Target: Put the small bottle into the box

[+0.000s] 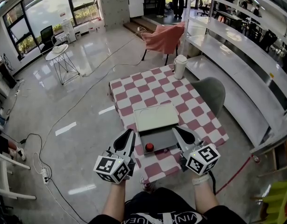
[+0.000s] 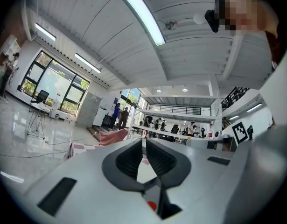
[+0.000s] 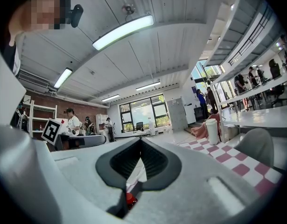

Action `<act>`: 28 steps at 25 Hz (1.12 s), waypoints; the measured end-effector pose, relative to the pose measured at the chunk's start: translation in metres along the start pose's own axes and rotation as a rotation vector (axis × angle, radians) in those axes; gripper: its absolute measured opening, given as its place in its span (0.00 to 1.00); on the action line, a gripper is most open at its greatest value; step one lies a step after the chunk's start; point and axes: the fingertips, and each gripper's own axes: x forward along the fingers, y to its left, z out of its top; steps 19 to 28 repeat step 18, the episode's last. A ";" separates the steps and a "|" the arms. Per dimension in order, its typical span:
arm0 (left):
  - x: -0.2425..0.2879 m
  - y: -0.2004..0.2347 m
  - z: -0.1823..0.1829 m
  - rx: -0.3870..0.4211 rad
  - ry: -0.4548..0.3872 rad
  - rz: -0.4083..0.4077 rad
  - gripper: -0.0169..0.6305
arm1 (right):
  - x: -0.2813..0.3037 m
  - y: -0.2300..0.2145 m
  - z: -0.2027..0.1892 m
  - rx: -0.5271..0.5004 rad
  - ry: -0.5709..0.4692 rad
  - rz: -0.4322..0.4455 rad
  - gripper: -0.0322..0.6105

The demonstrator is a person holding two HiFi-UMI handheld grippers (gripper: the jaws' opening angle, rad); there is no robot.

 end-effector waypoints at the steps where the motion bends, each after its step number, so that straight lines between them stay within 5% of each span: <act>1: 0.000 0.000 0.000 0.000 0.001 0.000 0.07 | 0.000 0.000 0.000 0.006 -0.002 -0.004 0.06; 28: -0.011 0.012 -0.015 -0.020 0.026 0.013 0.07 | -0.001 0.002 -0.013 0.050 0.003 -0.020 0.06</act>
